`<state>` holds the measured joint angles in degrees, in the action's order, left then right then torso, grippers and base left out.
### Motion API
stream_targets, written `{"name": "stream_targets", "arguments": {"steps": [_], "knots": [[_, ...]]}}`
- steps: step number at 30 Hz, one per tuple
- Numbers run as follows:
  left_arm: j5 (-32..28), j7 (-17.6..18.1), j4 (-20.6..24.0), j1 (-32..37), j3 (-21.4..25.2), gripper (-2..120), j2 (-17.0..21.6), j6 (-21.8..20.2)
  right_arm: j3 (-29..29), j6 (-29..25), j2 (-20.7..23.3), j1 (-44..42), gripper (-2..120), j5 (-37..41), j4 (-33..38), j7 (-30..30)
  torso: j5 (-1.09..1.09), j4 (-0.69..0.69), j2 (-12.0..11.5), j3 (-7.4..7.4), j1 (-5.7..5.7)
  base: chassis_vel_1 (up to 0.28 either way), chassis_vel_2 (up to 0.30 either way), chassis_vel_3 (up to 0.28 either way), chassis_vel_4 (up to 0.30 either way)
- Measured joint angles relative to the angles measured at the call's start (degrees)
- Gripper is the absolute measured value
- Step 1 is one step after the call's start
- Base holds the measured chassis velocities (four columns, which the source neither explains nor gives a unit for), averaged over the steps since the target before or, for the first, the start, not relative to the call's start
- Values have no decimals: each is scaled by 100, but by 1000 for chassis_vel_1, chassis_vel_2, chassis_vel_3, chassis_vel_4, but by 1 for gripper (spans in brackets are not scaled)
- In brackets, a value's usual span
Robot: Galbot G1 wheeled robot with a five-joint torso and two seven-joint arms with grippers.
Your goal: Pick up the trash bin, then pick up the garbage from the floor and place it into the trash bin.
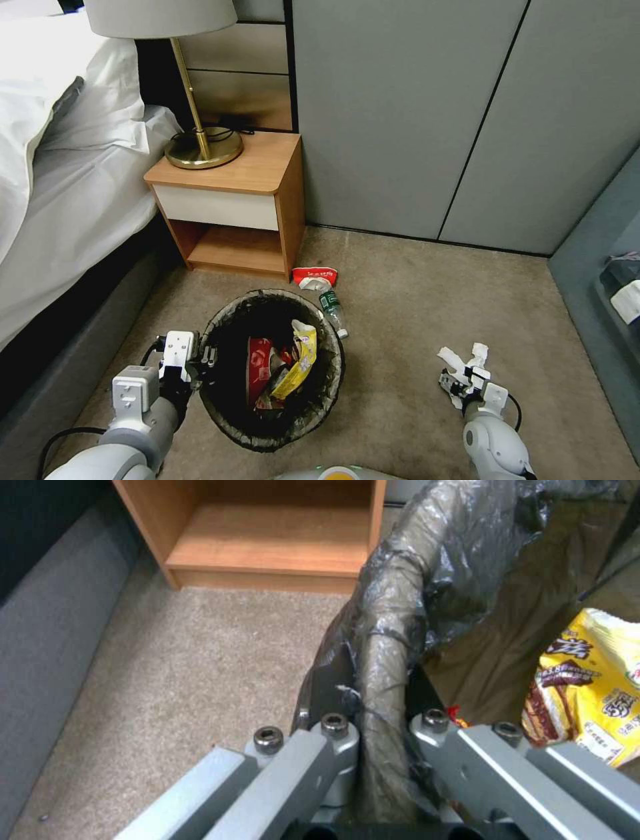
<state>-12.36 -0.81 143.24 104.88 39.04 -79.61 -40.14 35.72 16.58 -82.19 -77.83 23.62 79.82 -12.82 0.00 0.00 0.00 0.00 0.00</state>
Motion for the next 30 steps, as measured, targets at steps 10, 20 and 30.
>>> {"name": "stream_targets", "arguments": {"steps": [10, 20, 30], "knots": [[-3, -3, 0, -26, 19, 1, 19, 0, -1, -24, -36, 71, 42, 3, -139, 48, 0, 0, 0, 0, 0, 0, 0, 0, 0], [-4, -4, 0, -25, 22, 1, 42, 1, 3, -82, -51, 81, 6, 4, -209, 98, 0, 0, 0, 0, 0, 0, 0, 0, 0], [-5, -4, 0, -3, 27, 1, 40, 8, 12, -118, -43, 54, 0, 7, -196, 127, 0, 0, 0, 0, 0, 0, 0, 0, 0]]}}
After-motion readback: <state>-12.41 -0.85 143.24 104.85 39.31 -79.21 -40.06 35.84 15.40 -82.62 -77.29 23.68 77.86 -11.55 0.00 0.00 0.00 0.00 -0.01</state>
